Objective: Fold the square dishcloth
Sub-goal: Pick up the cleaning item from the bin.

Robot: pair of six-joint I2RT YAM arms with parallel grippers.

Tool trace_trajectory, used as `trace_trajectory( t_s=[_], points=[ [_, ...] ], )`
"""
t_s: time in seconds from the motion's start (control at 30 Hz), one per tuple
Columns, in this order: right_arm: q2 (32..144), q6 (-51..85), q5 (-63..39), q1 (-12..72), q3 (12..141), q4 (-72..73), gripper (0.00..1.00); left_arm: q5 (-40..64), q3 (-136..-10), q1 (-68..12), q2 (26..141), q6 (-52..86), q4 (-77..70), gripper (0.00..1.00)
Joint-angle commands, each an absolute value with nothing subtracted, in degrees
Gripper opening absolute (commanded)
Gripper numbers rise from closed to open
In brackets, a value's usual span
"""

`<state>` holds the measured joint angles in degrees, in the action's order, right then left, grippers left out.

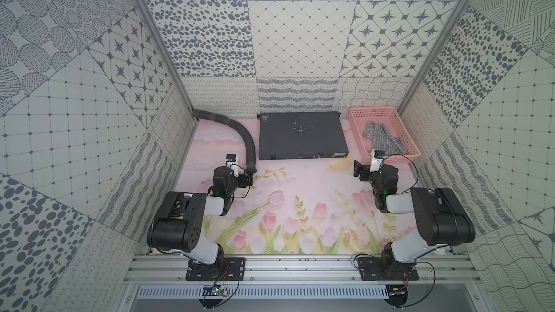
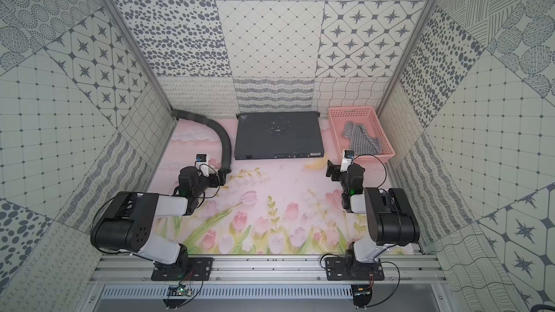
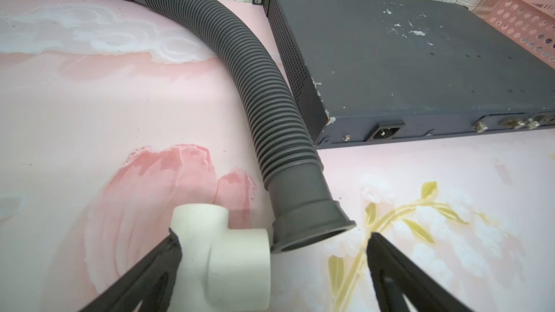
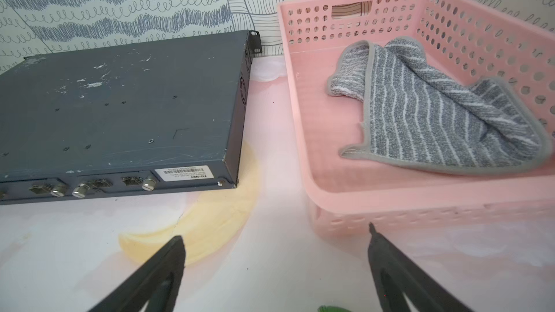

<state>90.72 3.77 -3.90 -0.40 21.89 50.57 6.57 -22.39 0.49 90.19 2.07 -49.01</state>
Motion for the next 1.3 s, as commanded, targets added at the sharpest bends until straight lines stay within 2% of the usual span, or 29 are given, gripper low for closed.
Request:
trace_trajectory(
  t_s=[0.0, 0.93, 1.13, 1.27],
  points=[
    [90.1, 3.1, -4.1, -0.2, 22.3, 52.6, 0.97, 7.3, -22.7, 0.6, 90.4, 2.3, -50.8, 0.99],
    [90.1, 3.1, -4.1, -0.2, 22.3, 52.6, 0.97, 7.3, -22.8, 0.6, 90.4, 2.3, -50.6, 0.99],
    [84.1, 3.9, -1.5, -0.2, 25.0, 42.8, 0.97, 6.3, -22.2, 0.7, 89.4, 2.9, -51.2, 0.99],
    [79.0, 6.7, 6.2, -0.1, 27.5, 33.7, 0.97, 5.3, -22.3, 0.7, 84.9, 3.4, -47.6, 0.99]
  ],
)
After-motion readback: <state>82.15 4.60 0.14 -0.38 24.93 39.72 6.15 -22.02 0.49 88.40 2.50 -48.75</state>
